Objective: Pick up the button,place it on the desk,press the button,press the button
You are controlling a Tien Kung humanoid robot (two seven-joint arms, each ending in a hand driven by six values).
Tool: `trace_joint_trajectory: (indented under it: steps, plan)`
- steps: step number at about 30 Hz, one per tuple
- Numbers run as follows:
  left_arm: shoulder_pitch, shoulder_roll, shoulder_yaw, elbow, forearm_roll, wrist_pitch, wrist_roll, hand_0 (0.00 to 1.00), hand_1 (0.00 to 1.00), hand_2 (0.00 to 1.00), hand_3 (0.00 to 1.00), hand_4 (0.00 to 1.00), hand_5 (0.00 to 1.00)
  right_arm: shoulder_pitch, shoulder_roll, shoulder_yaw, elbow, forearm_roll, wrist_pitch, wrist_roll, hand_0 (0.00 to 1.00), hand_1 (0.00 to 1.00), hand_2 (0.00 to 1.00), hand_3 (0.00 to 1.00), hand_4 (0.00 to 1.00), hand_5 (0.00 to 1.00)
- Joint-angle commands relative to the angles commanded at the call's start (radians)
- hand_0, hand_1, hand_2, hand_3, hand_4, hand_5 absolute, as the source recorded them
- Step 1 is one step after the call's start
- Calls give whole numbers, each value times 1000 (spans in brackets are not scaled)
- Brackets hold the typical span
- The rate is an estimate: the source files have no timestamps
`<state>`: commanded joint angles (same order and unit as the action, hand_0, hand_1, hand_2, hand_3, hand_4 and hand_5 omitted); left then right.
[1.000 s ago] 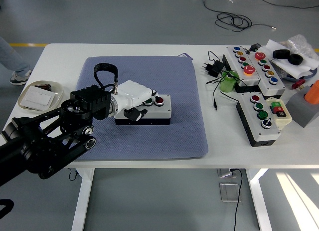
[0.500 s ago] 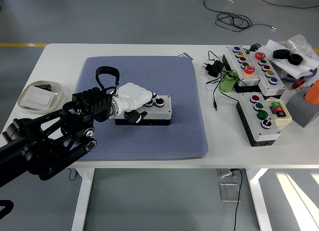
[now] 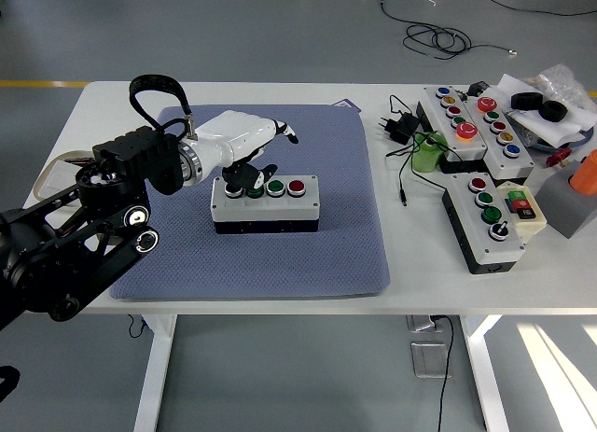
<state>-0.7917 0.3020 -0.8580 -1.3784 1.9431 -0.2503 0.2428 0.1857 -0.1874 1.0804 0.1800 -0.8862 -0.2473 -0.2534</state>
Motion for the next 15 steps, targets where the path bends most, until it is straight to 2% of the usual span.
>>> trace_joint_trajectory:
  steps: [1, 3, 4, 7, 9, 10, 13, 15]
  plan:
    - [1, 0, -5, 0, -8, 7, 0, 2, 2, 38, 849, 784, 331, 0, 0, 0, 0, 0, 0, 0, 787, 797, 817, 751, 412, 479]
    - [12, 2, -38, 23, -86, 87, 1, 2, 2, 38, 849, 784, 331, -2, 0, 2, 0, -1, 0, -1, 787, 797, 817, 751, 412, 479]
    - [14, 2, -47, 31, -125, 126, -5, 79, 58, 133, 897, 858, 800, -3, 1, 1, 0, -1, -1, -1, 787, 797, 817, 751, 412, 479]
    - [23, 3, -68, 56, -255, 256, -35, 79, 58, 133, 897, 858, 800, -4, 2, -1, 0, 2, -1, -1, 787, 797, 817, 751, 412, 479]
    - [31, 5, -89, 79, -339, 340, -81, 79, 58, 133, 897, 858, 800, -6, 2, 0, 0, 2, -2, -1, 787, 797, 817, 751, 412, 479]
    - [34, 5, -98, 87, -378, 379, -104, 559, 639, 679, 964, 787, 998, -6, 2, 1, 0, 1, -3, -1, 787, 797, 817, 751, 412, 479]
    - [51, 10, -126, 109, -502, 499, -157, 559, 639, 679, 964, 787, 998, -10, 3, 0, 0, 0, -3, -2, 787, 797, 817, 751, 412, 479]
    - [59, 13, -137, 120, -586, 534, -189, 559, 639, 679, 964, 787, 998, -12, 3, 0, 0, 1, -3, -2, 787, 797, 817, 751, 412, 479]
